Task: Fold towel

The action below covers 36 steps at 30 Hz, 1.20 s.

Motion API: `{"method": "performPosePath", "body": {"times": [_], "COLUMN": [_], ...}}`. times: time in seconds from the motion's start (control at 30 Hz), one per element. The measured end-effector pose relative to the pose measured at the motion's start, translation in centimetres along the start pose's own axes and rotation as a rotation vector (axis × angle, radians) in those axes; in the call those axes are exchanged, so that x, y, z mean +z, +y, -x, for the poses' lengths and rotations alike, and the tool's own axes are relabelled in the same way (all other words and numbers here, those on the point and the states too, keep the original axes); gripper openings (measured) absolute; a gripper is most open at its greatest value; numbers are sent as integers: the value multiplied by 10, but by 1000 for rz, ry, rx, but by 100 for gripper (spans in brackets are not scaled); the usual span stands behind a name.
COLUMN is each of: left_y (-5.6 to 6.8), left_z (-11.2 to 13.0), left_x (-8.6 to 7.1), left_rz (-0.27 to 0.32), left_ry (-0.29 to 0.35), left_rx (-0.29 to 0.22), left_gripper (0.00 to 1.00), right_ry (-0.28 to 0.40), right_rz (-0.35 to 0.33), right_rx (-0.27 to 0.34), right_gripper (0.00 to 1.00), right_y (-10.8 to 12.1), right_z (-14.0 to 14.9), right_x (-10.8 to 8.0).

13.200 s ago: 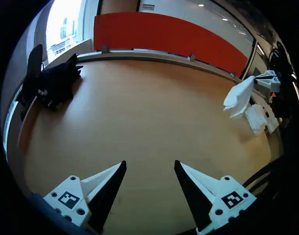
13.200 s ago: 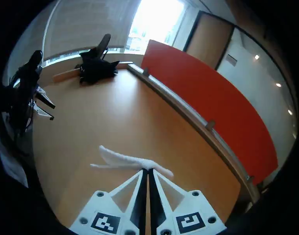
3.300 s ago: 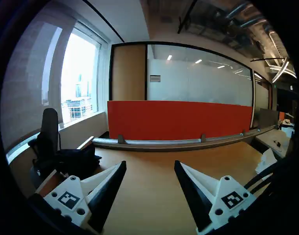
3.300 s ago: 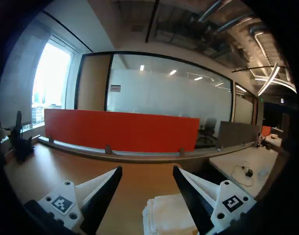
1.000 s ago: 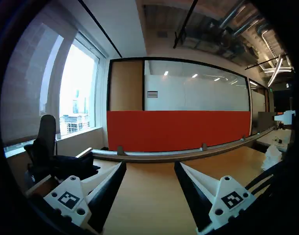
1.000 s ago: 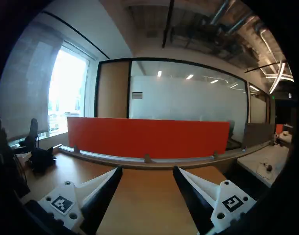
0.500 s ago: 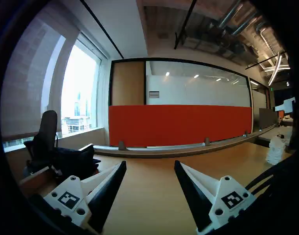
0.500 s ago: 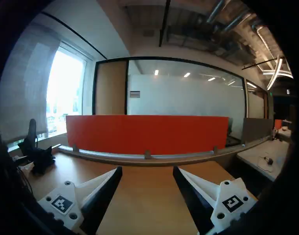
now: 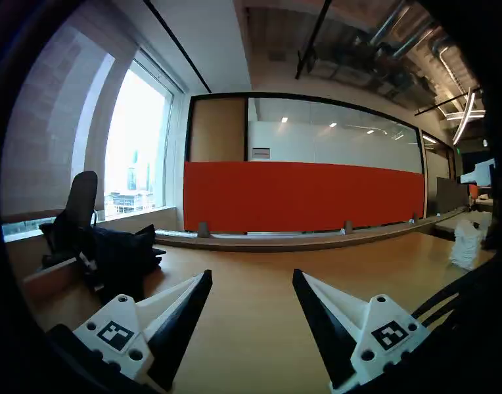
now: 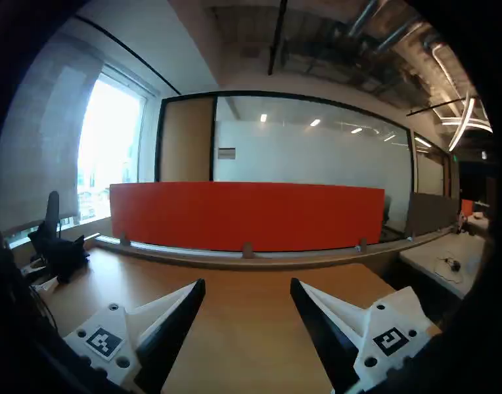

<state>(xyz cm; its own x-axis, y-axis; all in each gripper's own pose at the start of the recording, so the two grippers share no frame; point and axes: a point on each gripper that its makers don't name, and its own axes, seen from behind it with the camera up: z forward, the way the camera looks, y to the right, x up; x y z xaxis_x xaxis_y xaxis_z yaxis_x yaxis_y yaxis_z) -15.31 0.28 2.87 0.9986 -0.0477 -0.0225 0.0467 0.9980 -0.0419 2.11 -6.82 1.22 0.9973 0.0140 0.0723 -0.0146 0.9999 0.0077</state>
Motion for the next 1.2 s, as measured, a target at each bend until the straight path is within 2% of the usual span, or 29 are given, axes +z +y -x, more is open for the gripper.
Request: {"method": "performPosePath", "body": {"times": [0.5, 0.9, 1.2], "left_y": [7, 8, 10], "left_z": [31, 41, 41], "left_x": [-5, -6, -6], "left_rz": [-6, -18, -9], "left_ry": [3, -2, 6], "left_rx": [7, -8, 14], "left_gripper": [90, 90, 90], "right_ry": [13, 19, 14], "right_rz": [-5, 1, 5], "right_rx": [15, 12, 12], "right_gripper": [100, 100, 100], "right_y": [8, 16, 20], "right_z": [23, 22, 25], "right_x": [2, -2, -2]}}
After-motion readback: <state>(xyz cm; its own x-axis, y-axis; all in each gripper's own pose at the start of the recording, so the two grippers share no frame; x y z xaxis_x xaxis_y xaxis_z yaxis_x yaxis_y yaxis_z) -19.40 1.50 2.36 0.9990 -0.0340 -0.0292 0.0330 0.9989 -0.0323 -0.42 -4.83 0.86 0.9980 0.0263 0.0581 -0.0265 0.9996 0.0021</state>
